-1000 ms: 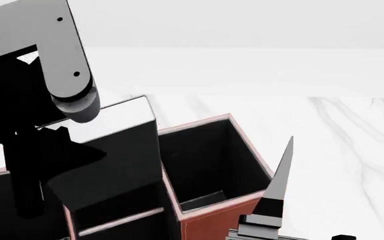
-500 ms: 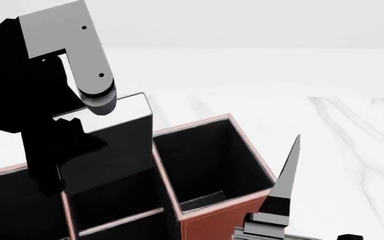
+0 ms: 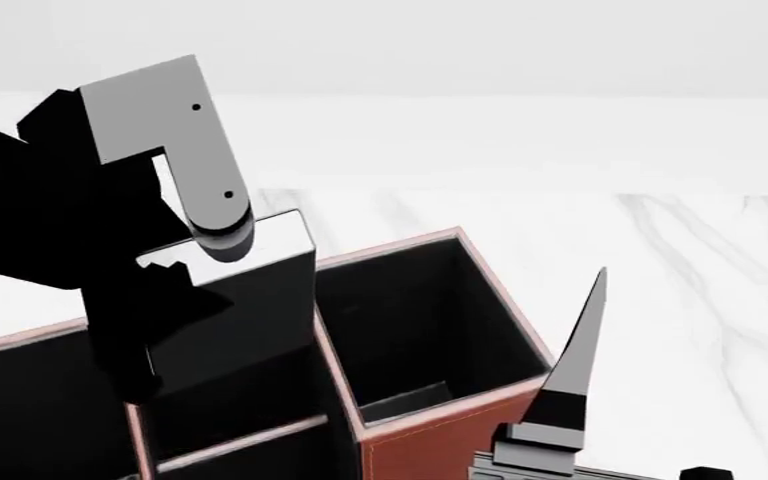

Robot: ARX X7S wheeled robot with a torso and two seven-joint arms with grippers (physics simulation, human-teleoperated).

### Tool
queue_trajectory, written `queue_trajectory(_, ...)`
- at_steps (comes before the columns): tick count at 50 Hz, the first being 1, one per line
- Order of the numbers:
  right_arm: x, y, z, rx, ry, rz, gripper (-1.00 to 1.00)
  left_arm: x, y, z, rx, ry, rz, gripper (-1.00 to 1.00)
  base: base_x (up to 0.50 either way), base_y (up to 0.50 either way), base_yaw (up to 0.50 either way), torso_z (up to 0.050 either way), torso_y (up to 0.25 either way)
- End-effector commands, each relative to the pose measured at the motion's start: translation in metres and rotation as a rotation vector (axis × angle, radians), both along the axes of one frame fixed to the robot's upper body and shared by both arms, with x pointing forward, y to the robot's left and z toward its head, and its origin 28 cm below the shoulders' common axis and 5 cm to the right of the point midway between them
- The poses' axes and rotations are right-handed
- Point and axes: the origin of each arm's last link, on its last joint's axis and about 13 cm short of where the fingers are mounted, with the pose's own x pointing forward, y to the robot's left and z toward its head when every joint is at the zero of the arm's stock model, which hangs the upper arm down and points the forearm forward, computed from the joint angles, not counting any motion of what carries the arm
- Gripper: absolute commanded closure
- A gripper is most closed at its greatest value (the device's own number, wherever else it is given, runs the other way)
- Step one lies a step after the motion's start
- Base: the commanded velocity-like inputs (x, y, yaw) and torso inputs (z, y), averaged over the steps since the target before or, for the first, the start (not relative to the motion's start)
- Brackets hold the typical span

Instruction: Pick up the book and place it in the front compartment of the caddy.

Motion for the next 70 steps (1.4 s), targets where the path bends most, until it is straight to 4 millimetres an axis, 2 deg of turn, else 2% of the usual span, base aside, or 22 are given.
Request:
queue_trajectory(1,0.001,0.001,0.0,-0.001,0.002,0.003,-1.0,0.009,0.004,-0.007,-0.009,-0.06,0.036,1.0,0.0,0.0,0.0,0.0,0.0)
queue_trajectory(9,0.001,0.0,-0.001,-0.002,0.004,0.002,-1.0,0.014,0.006,-0.019,-0.006,-0.044,0.044,1.0,0.0,0.0,0.0,0.0,0.001)
queue_trajectory(59,0.002,0.0,-0.003,-0.007,0.013,-0.004,-1.0,0.036,0.015,-0.065,0.016,-0.037,0.053,1.0,0.0,0.0,0.0,0.0,0.001)
queue_trajectory(70,0.003,0.0,-0.004,-0.008,0.013,-0.004,-1.0,0.043,0.017,-0.081,0.014,-0.035,0.065,1.0,0.0,0.0,0.0,0.0,0.002)
